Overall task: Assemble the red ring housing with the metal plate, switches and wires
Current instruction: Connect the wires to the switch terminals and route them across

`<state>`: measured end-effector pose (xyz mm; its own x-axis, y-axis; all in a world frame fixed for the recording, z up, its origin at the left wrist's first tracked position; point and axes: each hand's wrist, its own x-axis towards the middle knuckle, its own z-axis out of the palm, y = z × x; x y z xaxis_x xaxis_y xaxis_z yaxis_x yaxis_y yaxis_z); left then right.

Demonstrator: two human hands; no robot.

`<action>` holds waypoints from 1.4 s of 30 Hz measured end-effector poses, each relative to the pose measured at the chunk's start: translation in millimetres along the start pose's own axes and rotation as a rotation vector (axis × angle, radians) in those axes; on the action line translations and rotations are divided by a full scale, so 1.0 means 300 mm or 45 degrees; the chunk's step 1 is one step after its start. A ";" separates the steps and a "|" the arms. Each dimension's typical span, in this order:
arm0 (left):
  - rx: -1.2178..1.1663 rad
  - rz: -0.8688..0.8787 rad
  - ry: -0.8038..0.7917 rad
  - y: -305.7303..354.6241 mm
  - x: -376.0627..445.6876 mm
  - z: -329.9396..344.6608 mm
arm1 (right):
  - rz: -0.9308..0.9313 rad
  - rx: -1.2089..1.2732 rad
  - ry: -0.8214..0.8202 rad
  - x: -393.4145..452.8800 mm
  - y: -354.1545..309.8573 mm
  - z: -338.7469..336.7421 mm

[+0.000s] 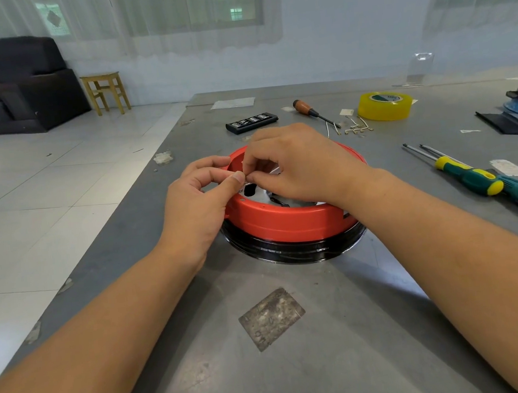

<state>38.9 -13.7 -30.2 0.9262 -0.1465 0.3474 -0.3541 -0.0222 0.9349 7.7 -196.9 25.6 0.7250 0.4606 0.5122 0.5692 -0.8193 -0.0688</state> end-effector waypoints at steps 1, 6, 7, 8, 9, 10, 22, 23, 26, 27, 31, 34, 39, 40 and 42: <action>0.018 0.006 -0.007 -0.003 0.001 -0.003 | -0.002 -0.009 -0.008 0.000 -0.001 -0.001; 0.150 0.076 -0.047 -0.020 0.008 -0.014 | 0.015 -0.028 -0.045 -0.003 0.003 -0.005; 0.148 0.094 -0.044 -0.023 0.010 -0.016 | 0.018 -0.030 -0.051 -0.003 0.006 -0.005; 0.135 0.103 -0.035 -0.026 0.012 -0.020 | 0.021 -0.036 -0.061 -0.003 0.009 -0.004; 0.124 0.103 -0.027 -0.029 0.016 -0.026 | 0.028 -0.046 -0.076 -0.003 0.012 -0.002; 0.114 0.090 -0.036 -0.035 0.020 -0.036 | 0.037 -0.059 -0.091 -0.002 0.016 0.000; -0.178 -0.145 -0.449 -0.094 0.083 -0.112 | -0.068 -0.124 -0.262 0.047 0.051 -0.001; -0.181 -0.153 -0.453 -0.096 0.085 -0.113 | -0.068 -0.126 -0.266 0.050 0.054 0.000; -0.191 -0.155 -0.467 -0.104 0.089 -0.117 | -0.046 -0.109 -0.282 0.048 0.061 0.010; -0.194 -0.152 -0.467 -0.107 0.090 -0.118 | -0.027 -0.087 -0.291 0.046 0.064 0.015; -0.194 -0.137 -0.488 -0.113 0.091 -0.118 | 0.042 0.076 -0.273 0.038 0.071 0.028; -0.203 -0.138 -0.496 -0.115 0.092 -0.120 | 0.082 0.137 -0.254 0.035 0.074 0.032; -0.229 -0.144 -0.491 -0.118 0.093 -0.119 | 0.107 0.131 -0.246 0.037 0.074 0.033; -0.232 -0.144 -0.489 -0.119 0.093 -0.119 | 0.107 0.127 -0.245 0.037 0.073 0.032; -0.236 -0.140 -0.485 -0.119 0.093 -0.118 | 0.105 0.103 -0.253 0.038 0.072 0.030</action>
<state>82.0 18.0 -51.3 0.8310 -0.5083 0.2259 -0.1947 0.1146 0.9741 31.8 -206.3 22.1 0.8280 0.4579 0.3235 0.5281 -0.8308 -0.1759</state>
